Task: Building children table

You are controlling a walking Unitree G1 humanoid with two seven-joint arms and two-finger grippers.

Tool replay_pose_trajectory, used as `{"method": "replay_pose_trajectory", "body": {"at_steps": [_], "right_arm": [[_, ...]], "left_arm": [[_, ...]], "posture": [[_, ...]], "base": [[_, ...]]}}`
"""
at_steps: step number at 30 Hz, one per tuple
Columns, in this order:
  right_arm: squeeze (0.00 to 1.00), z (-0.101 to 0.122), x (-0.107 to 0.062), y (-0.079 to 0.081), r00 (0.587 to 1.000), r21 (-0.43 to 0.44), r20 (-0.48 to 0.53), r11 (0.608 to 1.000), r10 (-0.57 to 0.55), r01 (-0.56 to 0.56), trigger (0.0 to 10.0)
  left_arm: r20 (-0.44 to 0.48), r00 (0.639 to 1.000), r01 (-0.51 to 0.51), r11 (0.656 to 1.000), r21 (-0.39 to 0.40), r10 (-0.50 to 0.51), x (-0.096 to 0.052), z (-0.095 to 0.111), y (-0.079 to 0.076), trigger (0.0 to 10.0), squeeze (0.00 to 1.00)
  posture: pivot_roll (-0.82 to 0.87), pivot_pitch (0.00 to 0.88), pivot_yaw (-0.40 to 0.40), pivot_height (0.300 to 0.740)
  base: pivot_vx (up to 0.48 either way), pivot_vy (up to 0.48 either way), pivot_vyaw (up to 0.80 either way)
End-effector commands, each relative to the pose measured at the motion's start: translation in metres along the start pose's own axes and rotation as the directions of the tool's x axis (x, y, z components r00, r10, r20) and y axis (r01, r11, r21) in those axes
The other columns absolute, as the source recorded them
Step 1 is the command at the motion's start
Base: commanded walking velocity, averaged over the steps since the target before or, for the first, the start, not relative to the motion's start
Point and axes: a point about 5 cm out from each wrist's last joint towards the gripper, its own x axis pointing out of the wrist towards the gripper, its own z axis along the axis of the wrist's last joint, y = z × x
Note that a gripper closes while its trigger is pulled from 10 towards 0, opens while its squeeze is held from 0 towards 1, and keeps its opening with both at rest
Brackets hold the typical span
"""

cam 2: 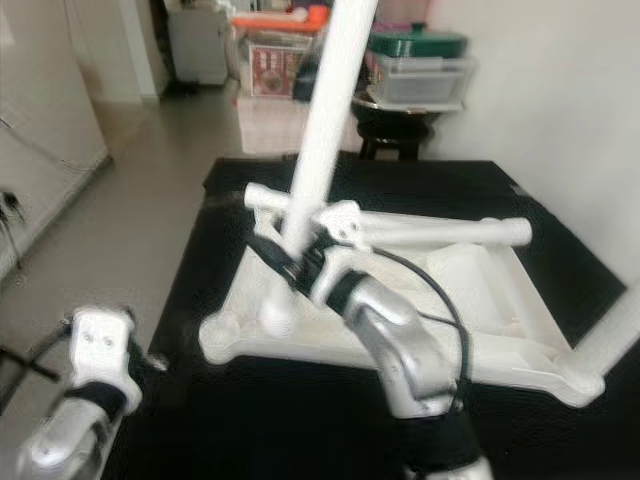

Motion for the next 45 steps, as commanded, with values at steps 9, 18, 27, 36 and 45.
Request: {"method": "replay_pose_trajectory", "body": {"at_steps": [9, 18, 27, 36, 45], "right_arm": [[0.0, 0.006, 0.005, 0.007, 0.998, -0.009, 0.021, 0.998, 0.06, -0.06, 10.0], [0.0, 0.008, 0.008, 0.003, 0.998, -0.016, 0.025, 0.998, 0.059, -0.058, 10.0], [0.0, 0.009, 0.01, 0.006, 0.997, -0.019, 0.026, 0.997, 0.077, -0.077, 10.0], [0.0, 0.014, 0.012, 0.004, 0.987, -0.067, -0.005, 0.985, 0.16, -0.16, 10.0], [0.0, 0.021, 0.034, 0.003, 0.96, -0.04, 0.003, 0.959, 0.282, -0.281, 10.0]], "left_arm": [[-0.05, 0.998, -0.029, 1.0, 0.011, 0.029, -0.004, -0.006, 0.005, 10.0, 0.0], [-0.066, 0.997, -0.043, 0.999, 0.021, 0.045, -0.005, -0.007, 0.006, 10.0, 0.0], [-0.068, 0.997, -0.031, 0.998, 0.048, 0.034, -0.006, -0.005, 0.006, 10.0, 0.0], [-0.115, 0.993, -0.011, 0.998, 0.057, 0.017, -0.022, -0.006, -0.003, 10.0, 0.0], [-0.134, 0.97, 0.206, 0.978, -0.002, -0.205, -0.04, -0.001, -0.031, 10.0, 0.0]], "posture": [[0.0, 0.025, -0.045, 0.74], [0.0, 0.027, -0.047, 0.74], [0.02, 0.038, -0.041, 0.74], [0.04, 0.074, -0.044, 0.74], [0.05, 0.138, -0.052, 0.74]], "base": [[0.0, 0.0, 0.0], [0.0, 0.0, 0.0], [0.0, 0.213, 0.0], [0.0, 0.0, 0.0], [0.0, 0.0, 0.0]]}}
